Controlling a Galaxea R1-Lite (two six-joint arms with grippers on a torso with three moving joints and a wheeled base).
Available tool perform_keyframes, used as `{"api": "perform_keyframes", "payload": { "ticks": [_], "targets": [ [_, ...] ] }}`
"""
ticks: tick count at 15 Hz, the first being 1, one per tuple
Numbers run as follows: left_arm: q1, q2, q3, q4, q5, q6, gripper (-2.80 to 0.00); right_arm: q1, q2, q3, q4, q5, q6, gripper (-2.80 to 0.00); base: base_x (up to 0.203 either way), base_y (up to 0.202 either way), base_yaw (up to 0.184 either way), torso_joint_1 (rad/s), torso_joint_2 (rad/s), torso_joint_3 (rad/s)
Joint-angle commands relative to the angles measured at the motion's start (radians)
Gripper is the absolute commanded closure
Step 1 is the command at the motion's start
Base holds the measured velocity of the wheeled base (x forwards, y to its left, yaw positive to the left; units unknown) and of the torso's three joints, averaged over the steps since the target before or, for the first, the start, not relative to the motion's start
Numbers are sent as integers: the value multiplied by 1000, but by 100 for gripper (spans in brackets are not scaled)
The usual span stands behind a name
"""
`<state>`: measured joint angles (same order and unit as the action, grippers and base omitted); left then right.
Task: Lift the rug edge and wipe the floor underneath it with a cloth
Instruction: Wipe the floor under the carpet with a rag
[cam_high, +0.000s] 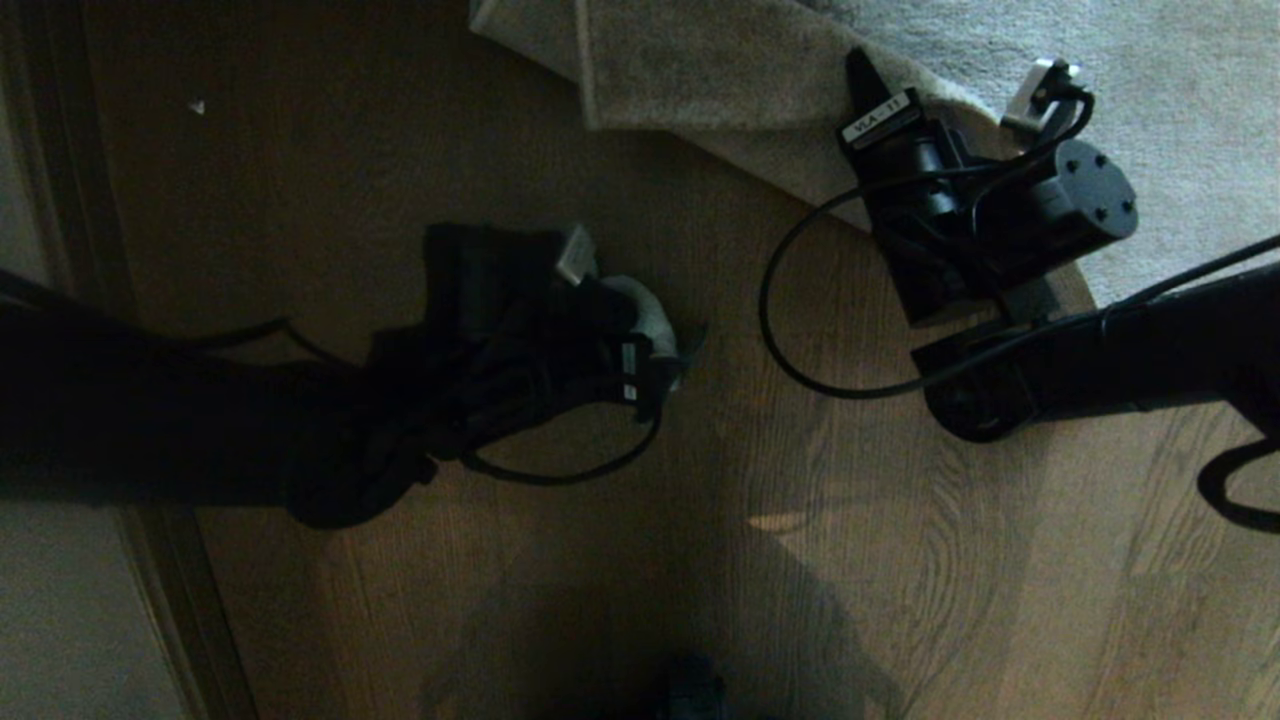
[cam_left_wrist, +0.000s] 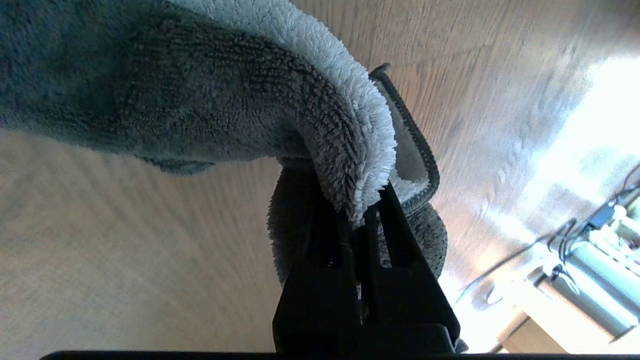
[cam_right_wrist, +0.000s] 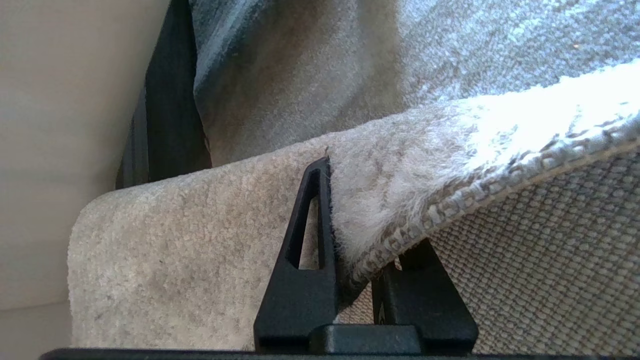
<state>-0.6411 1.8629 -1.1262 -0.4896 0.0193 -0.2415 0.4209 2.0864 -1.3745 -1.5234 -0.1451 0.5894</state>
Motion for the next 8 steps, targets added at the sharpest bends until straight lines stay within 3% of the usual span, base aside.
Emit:
{"api": "perform_keyframes", "payload": {
  "ticks": [1,8],
  "targets": [
    [-3,42,-42,-2,5,-4,0,-2,11,0,-47,-2,3,0,0,0,0,0,0,0],
    [47,77,-140,5,35,-7,0,-1,24,2,-47,-2,0,0,0,0,0,0,0,0]
  ]
}}
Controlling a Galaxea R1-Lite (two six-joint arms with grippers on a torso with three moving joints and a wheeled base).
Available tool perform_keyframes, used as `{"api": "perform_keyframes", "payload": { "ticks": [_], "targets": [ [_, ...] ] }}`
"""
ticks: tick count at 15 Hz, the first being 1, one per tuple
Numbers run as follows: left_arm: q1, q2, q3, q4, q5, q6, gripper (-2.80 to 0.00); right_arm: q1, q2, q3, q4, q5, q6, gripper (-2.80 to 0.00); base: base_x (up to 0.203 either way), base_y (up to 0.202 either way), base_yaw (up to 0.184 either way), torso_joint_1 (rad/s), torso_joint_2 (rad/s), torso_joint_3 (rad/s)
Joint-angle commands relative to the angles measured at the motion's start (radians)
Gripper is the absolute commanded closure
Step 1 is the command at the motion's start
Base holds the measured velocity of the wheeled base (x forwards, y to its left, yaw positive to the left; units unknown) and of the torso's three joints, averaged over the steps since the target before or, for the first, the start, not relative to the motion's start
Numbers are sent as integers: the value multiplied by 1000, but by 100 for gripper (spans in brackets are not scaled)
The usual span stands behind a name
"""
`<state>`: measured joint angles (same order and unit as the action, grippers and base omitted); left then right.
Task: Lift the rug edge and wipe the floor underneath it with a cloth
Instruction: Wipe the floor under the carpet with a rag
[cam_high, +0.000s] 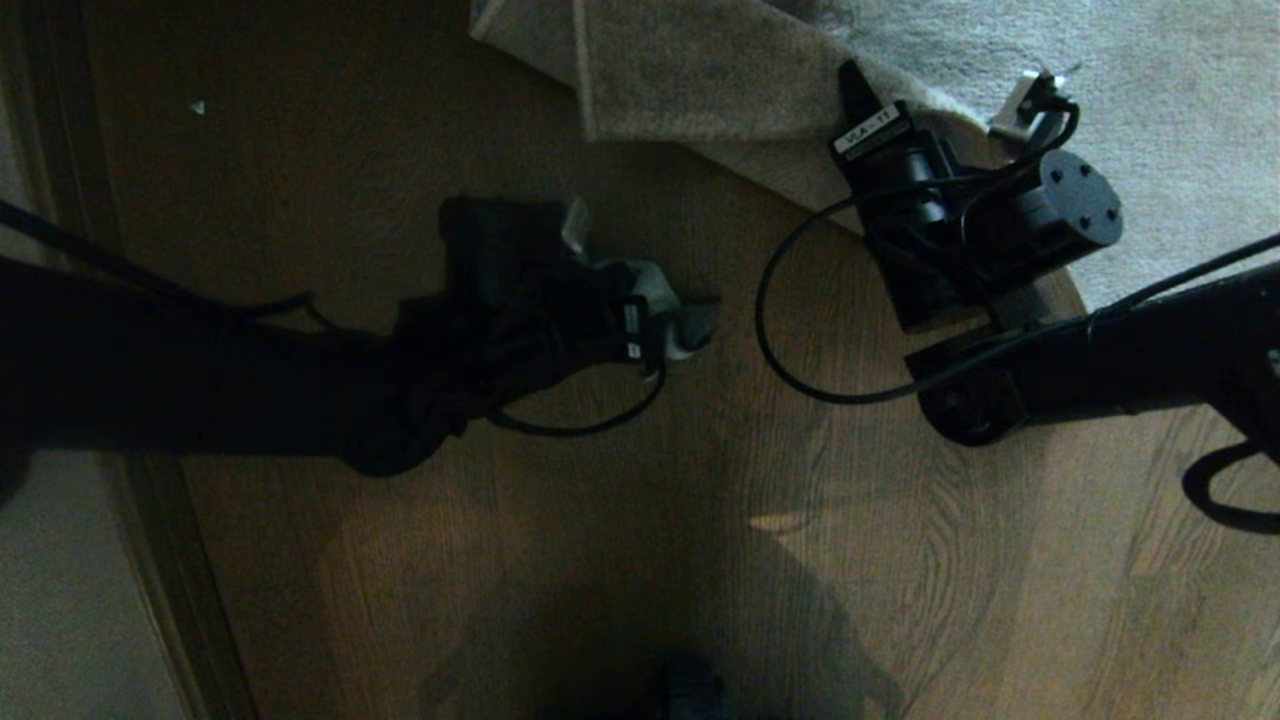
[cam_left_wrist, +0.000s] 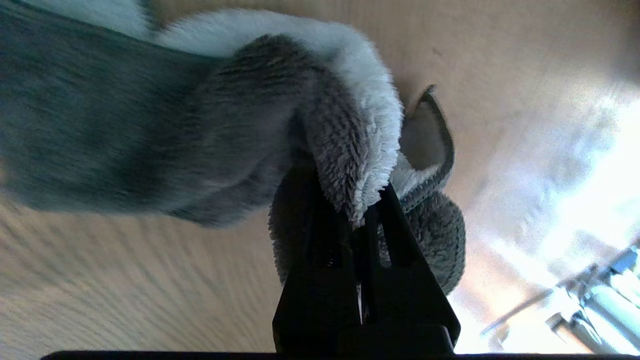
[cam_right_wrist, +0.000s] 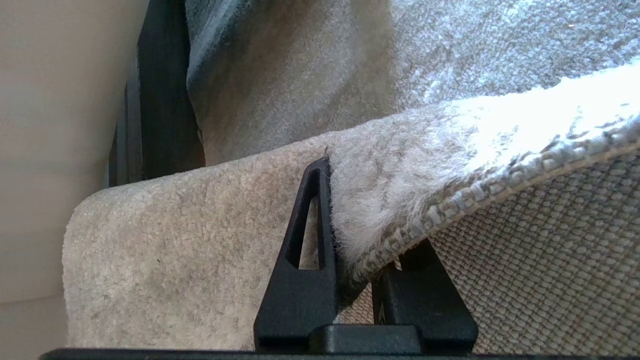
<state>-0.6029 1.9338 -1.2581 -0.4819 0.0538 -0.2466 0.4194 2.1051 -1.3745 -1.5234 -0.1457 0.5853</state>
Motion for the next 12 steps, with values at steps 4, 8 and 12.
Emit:
{"api": "perform_keyframes", "payload": {
  "ticks": [4,8,12],
  "targets": [
    [52,-1,-17,-3,1,-2,0,1,6,2,-47,-2,4,0,0,0,0,0,0,0],
    [94,-41,-24,-1,6,-2,0,1,6,3,-47,-2,2,0,0,0,0,0,0,0],
    [95,-111,-23,37,8,-2,0,2,9,3,-47,-2,3,0,0,0,0,0,0,0]
  ]
}}
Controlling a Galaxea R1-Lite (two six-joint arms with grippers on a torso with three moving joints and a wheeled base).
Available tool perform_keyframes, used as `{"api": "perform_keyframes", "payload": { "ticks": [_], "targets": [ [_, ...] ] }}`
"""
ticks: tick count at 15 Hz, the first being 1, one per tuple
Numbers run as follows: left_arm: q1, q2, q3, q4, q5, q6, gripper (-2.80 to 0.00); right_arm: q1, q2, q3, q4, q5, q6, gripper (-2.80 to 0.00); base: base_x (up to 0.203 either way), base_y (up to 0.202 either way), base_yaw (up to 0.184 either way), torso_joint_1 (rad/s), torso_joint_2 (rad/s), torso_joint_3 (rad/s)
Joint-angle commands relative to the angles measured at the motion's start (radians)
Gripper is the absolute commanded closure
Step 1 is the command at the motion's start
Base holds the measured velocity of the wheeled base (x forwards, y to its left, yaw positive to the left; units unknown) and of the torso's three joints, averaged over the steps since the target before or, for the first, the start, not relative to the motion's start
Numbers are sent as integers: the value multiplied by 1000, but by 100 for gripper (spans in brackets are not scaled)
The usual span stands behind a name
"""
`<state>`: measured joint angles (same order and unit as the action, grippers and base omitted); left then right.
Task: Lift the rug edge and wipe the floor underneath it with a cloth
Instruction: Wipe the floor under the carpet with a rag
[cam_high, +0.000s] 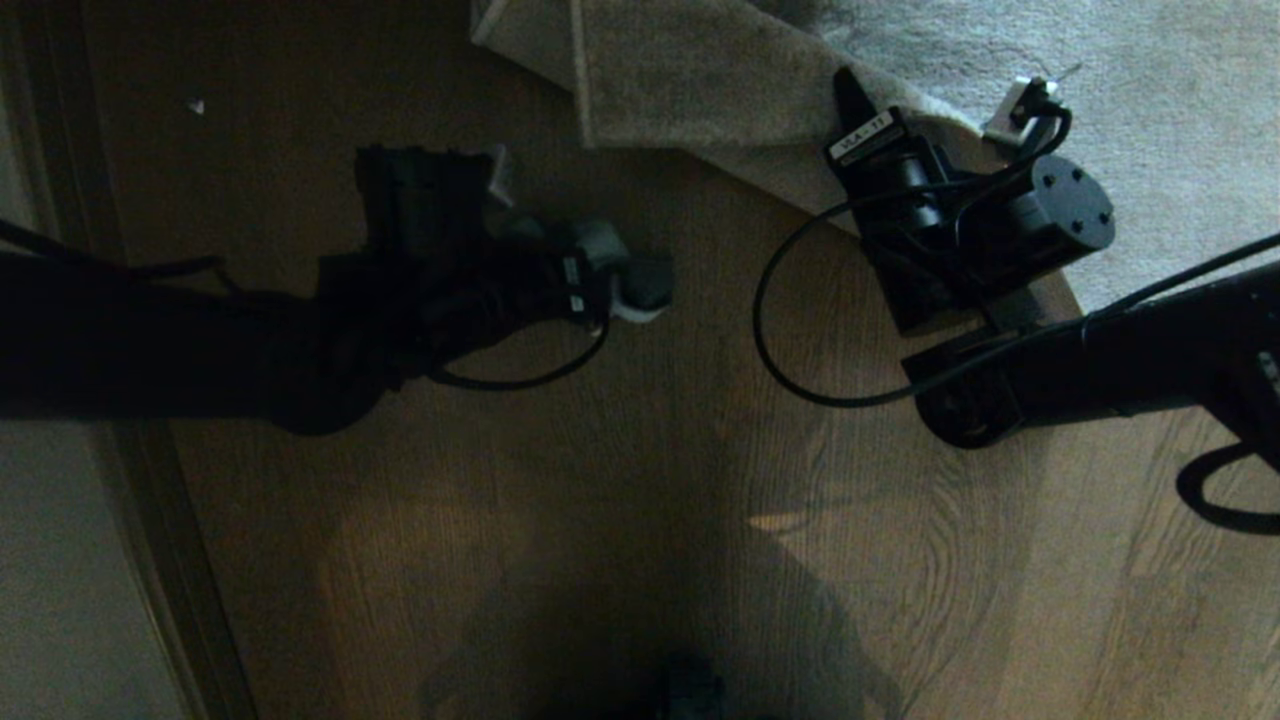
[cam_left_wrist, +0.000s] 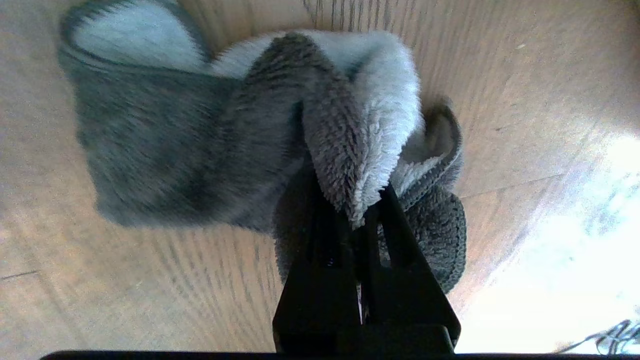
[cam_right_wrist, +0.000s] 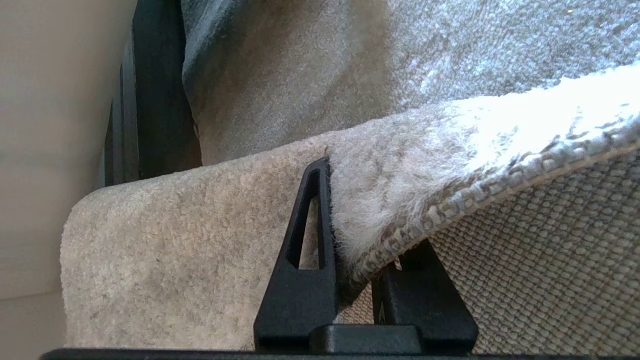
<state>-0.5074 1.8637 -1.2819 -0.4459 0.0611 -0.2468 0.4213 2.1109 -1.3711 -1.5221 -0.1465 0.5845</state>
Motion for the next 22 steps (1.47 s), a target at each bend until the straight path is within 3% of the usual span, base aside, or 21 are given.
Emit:
{"api": "perform_keyframes", "payload": {
  "ticks": [1,6,13,15,19,22],
  "targets": [
    [-2,-66,2,14,1,-1,0,1,3,0,-48,-1,3,0,0,0,0,0,0,0],
    [-2,-163,34,41,34,4,0,-1,4,-1,-48,1,9,0,0,0,0,0,0,0],
    [-19,-322,222,67,39,17,0,-2,8,-3,-48,-1,9,0,0,0,0,0,0,0],
    [-84,-359,306,71,53,17,0,-2,3,-2,-48,-1,8,0,0,0,0,0,0,0],
    [-291,-378,396,67,156,0,0,-5,-14,-3,-48,-2,4,0,0,0,0,0,0,0],
    [-307,-329,395,65,167,-14,0,-12,-22,-3,-48,-2,3,0,0,0,0,0,0,0]
  ]
}}
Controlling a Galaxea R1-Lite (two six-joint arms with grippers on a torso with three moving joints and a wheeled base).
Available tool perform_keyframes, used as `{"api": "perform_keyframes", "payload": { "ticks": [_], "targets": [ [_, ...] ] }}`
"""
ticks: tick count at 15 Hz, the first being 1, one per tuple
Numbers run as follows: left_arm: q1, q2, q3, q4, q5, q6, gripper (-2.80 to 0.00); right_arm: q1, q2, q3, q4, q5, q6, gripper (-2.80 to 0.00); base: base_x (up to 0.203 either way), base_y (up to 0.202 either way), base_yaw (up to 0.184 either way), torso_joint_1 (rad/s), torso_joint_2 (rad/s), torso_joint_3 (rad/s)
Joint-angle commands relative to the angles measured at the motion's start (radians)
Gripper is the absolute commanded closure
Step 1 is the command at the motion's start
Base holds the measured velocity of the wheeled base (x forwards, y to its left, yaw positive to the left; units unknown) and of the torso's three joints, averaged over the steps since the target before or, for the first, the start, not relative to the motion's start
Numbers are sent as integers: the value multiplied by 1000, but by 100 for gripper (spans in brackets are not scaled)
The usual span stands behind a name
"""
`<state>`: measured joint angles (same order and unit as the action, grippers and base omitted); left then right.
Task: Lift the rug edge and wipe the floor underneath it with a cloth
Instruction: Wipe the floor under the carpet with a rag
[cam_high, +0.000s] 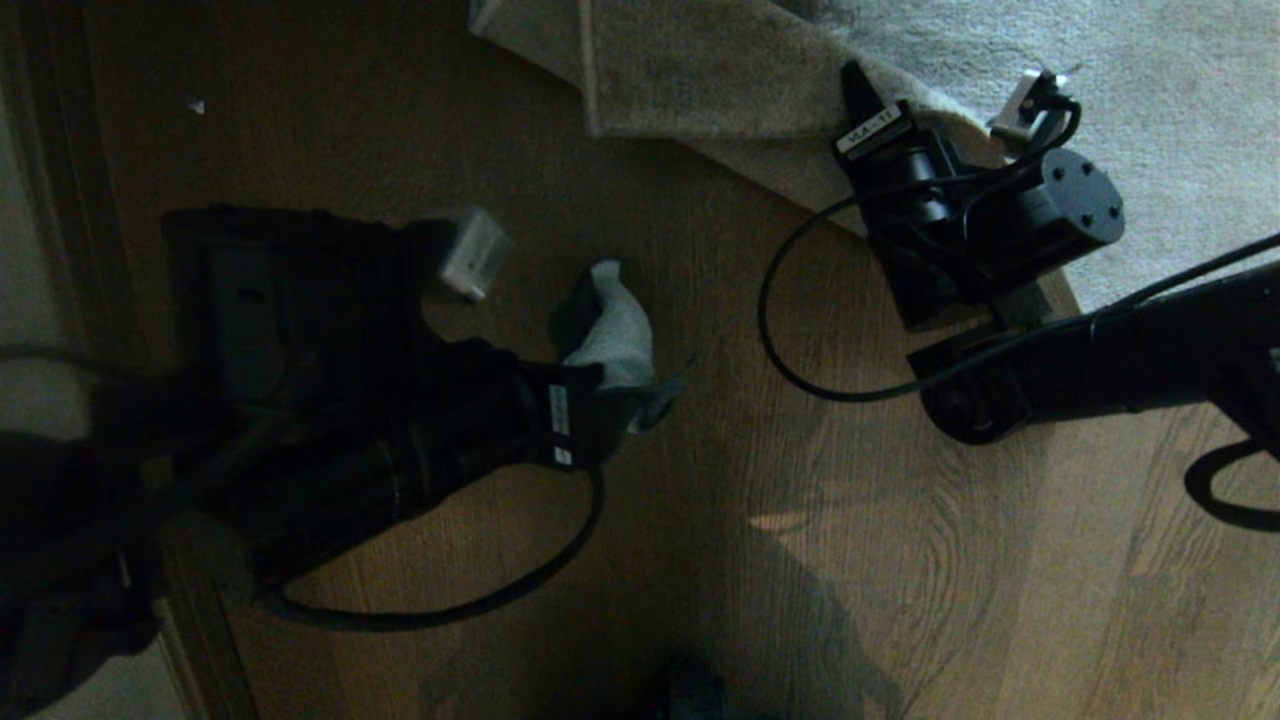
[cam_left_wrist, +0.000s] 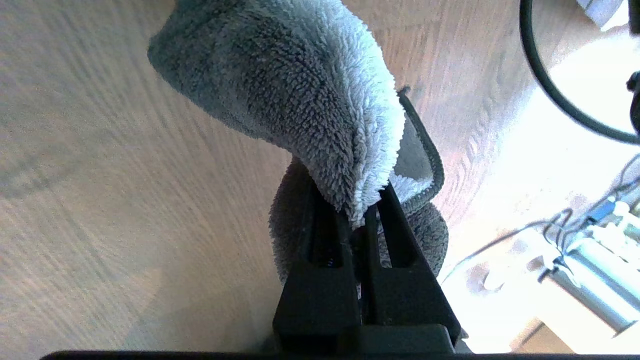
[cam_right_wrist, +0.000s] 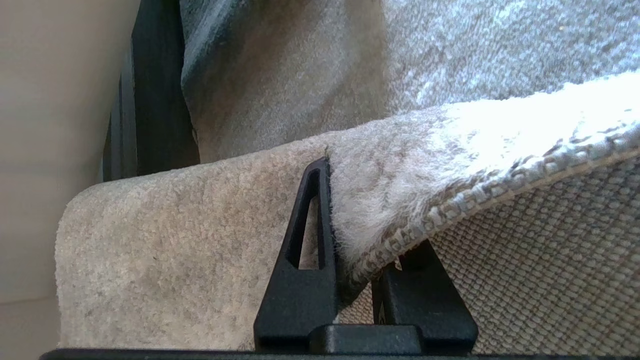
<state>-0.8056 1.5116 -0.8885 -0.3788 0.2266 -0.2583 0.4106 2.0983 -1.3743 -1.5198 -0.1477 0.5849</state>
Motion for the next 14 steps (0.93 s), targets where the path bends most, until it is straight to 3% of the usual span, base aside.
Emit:
{"api": "perform_keyframes", "payload": {
  "ticks": [1,8,14],
  "targets": [
    [-8,44,-3,-4,2,-2,0,-1,-11,0,-50,-1,1,0,0,0,0,0,0,0],
    [3,225,-179,-69,30,0,0,-6,-24,3,-50,-1,0,0,0,0,0,0,0,0],
    [116,282,-284,-68,42,12,0,-4,-23,4,-50,-1,1,0,0,0,0,0,0,0]
  ]
}}
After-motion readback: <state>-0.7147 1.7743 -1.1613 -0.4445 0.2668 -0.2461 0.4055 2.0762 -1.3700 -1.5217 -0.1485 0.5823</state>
